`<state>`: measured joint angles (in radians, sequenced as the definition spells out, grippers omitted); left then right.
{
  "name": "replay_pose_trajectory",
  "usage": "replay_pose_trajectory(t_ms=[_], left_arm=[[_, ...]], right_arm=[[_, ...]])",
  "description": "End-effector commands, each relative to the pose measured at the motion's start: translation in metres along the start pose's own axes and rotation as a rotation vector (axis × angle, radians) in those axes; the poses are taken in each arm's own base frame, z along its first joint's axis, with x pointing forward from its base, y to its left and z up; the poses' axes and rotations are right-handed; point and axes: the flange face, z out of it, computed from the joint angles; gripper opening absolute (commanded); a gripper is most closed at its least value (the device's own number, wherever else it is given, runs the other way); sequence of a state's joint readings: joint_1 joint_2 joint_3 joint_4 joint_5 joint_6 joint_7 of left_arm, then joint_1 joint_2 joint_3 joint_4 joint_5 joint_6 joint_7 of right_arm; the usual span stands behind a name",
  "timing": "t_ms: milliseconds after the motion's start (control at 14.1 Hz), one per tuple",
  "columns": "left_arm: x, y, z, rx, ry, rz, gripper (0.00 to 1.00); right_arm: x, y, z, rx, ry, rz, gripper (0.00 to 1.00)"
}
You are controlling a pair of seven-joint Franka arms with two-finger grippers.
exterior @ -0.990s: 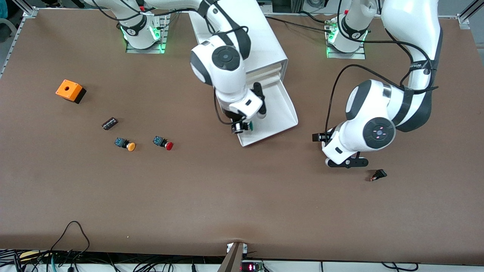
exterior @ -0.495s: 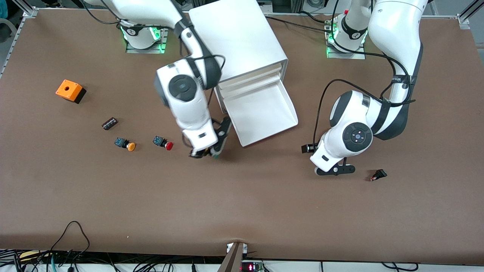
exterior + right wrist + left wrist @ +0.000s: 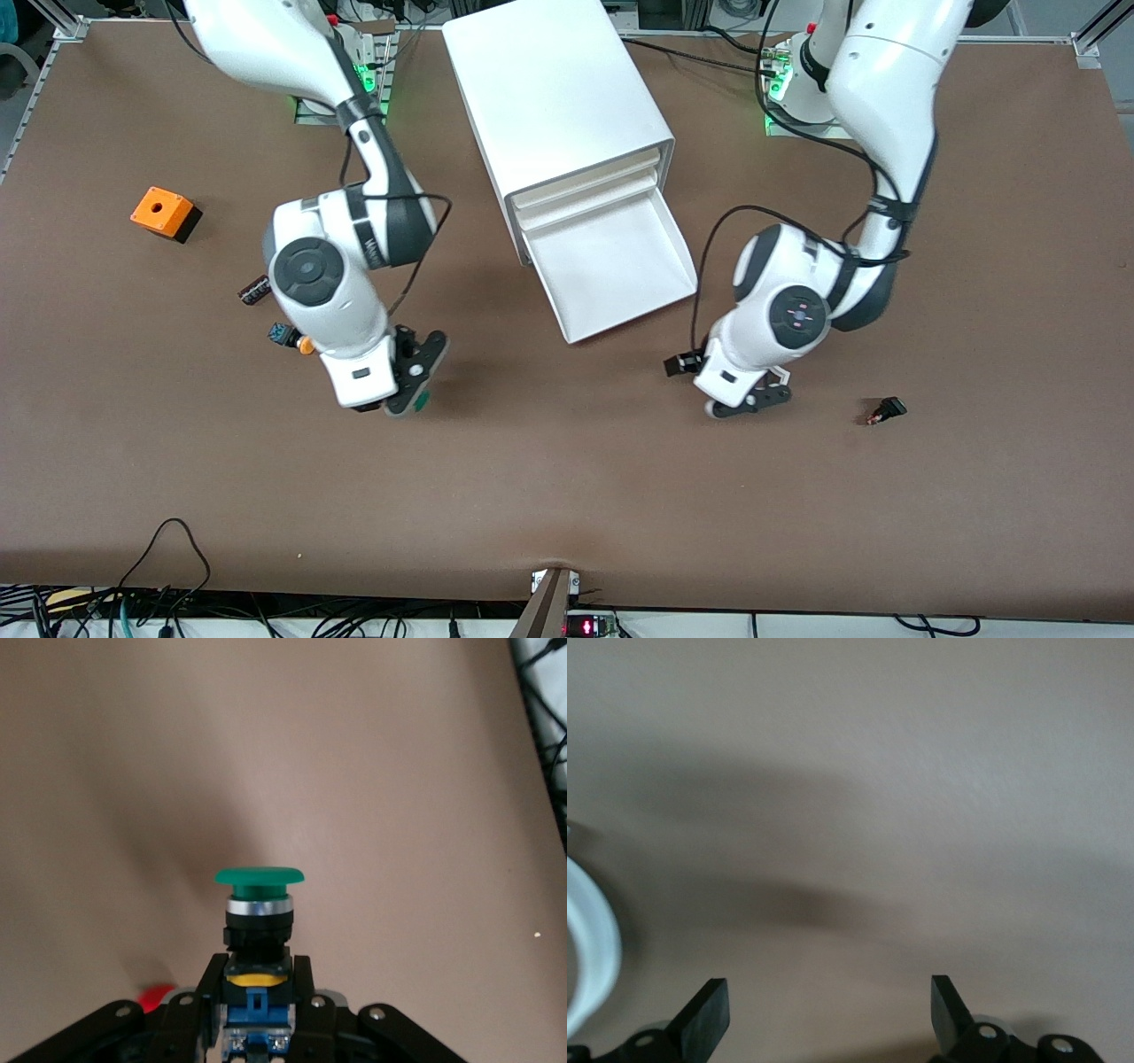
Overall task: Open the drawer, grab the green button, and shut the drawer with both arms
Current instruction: 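Close the drawer with the left gripper while the right gripper moves the button, then set the green button beside the red button and open the right gripper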
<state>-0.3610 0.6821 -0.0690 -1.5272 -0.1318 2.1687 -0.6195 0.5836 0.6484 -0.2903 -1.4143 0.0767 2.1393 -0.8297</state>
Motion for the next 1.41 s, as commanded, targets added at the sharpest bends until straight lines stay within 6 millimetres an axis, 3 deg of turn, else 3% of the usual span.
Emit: replay_pose_trajectory(t_ms=[0,283,849,1203,1344], left_arm=[[-0.018,0.015,-0.001,-0.007,-0.002,-0.001,1.0],[-0.053,0.028,0.026,0.038,-0.083,0.003,1.0],[-0.086,0.046,0.035,0.019,-0.222,-0.02,1.0],[-0.108,0.05,0.042,0.054,-0.334,-0.01,1.0],[-0.118,0.053,0.045,0.04,-0.4,-0.032,1.0]], right_arm=[[-0.014,0.006,0.015,0.028,-0.008,-0.036,0.26],[-0.047,0.019,0.044,0.074,-0.034,-0.021,0.26],[-0.104,0.055,0.087,0.153,-0.02,-0.023,0.26],[-0.105,0.053,0.121,0.157,-0.006,-0.05,0.27],[-0.099,0.045,0.126,0.18,-0.004,-0.083,0.27]])
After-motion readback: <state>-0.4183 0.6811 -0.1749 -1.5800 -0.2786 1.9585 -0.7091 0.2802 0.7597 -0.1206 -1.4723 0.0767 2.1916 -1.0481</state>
